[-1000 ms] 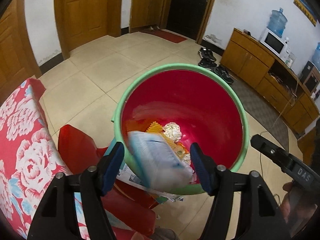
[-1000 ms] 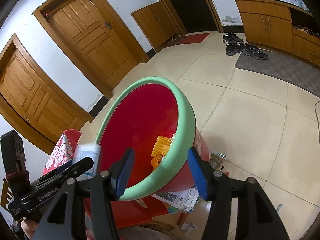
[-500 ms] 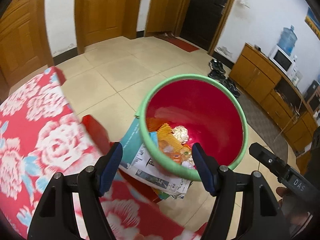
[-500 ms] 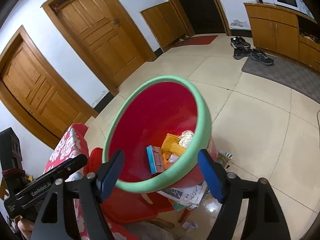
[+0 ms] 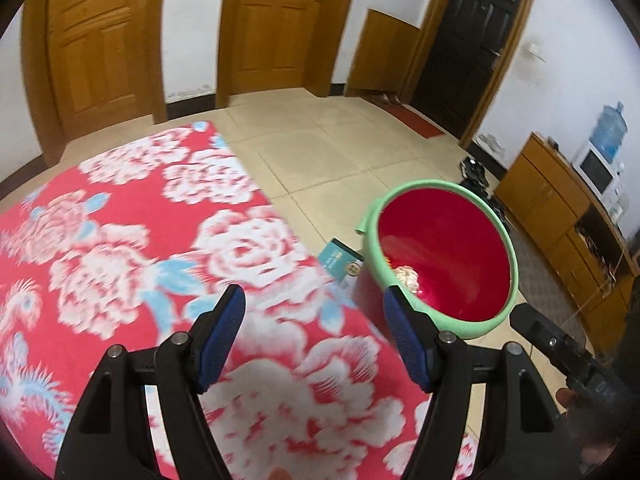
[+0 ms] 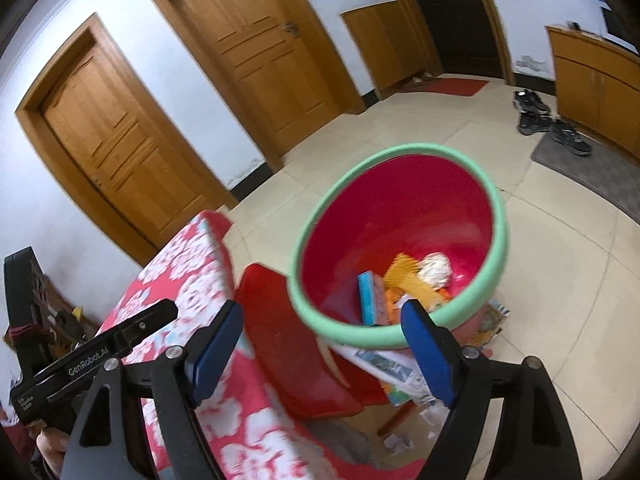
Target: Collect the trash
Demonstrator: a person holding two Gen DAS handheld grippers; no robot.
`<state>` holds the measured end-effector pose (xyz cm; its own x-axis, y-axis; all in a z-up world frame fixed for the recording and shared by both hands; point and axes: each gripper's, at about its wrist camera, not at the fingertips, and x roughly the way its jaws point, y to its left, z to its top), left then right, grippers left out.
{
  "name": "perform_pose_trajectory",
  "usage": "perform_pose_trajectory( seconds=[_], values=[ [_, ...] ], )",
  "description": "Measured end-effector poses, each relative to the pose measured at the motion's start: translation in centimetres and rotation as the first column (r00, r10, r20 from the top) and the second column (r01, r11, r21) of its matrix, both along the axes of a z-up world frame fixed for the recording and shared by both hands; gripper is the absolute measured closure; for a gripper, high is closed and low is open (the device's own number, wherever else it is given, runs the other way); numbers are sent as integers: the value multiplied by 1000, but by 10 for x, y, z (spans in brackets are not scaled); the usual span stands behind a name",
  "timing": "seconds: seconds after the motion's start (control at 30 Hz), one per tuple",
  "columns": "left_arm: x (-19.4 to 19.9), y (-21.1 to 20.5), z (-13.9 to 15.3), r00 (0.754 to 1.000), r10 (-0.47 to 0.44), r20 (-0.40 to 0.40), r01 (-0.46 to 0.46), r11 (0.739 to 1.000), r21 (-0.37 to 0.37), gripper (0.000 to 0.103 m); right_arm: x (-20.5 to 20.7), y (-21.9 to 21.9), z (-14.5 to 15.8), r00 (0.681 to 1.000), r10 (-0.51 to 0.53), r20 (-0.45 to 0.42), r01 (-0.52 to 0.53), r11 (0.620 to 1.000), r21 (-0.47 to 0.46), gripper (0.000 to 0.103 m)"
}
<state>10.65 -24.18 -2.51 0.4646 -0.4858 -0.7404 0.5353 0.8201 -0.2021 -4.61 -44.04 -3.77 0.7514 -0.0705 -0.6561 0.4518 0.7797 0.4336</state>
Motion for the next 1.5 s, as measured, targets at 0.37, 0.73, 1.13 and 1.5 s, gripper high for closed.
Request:
perform_pose_trajectory(
  seconds=[0.37, 0.73, 1.13, 1.5],
  values=[
    [-14, 62, 14, 990, 138, 35, -138, 990, 6, 32, 6, 52, 21, 994, 110, 24, -108, 993, -54, 17],
    [-31, 110, 27, 967, 245, 68, -246, 969, 7, 32, 9, 97, 35, 979, 200, 30, -197, 976, -93, 16],
    [-46, 142, 36, 942, 321, 92, -324, 946, 19, 32, 6, 127, 47, 967, 253, 36, -246, 960, -136, 15],
    [-52, 160, 43, 924, 372, 90, -374, 927, 2, 32, 4, 135, 52, 965, 260, 39, -252, 956, -150, 15]
  ],
)
